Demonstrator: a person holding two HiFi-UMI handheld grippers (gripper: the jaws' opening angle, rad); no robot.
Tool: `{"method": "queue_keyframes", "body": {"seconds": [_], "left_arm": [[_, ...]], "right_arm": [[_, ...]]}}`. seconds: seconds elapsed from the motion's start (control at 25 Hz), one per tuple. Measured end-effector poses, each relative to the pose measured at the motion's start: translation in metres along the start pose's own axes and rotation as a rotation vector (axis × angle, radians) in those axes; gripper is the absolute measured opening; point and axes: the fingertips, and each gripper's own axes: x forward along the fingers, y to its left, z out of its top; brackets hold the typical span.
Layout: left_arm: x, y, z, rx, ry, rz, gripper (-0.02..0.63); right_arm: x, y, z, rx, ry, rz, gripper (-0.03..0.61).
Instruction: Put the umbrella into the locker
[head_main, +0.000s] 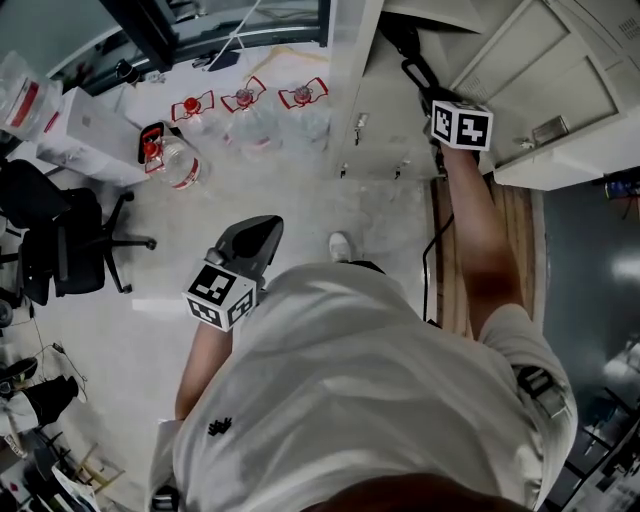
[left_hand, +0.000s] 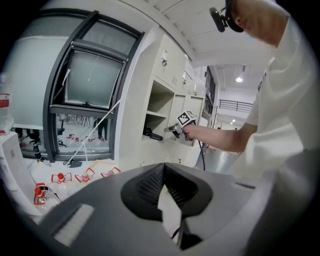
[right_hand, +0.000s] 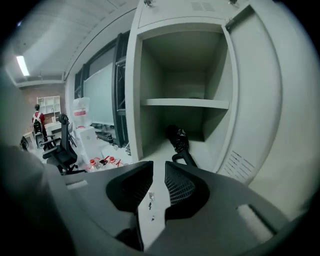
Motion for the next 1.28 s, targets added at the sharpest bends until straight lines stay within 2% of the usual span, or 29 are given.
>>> {"method": "queue_keyframes", "body": {"seconds": [0.44, 0.76, 1.04, 1.28], "left_arm": [[-0.043, -0.023, -0.028, -0.004, 0.007, -0.035, 0.055], [-0.066, -0.042, -0.040, 0.016, -0.012, -0.065, 0.055], [-0.081, -0.055, -0.045, 0.040, -0.015, -0.100, 0.055], [-0.088, -0.061, -0.055, 0.038, -0.008, -0.119, 0.055]], "right_arm": [[-0.089, 0.064, -0.066, 0.039, 0.007, 0.028, 0.005], [-0.150, 0.114, -0.117, 0.089, 0.012, 0.069, 0.002], [-0.199, 0.171, -0.142, 0.077, 0.008, 0.149, 0.002], [-0.227, 0.194, -0.170, 0.097, 0.019, 0.166, 0.003]]}}
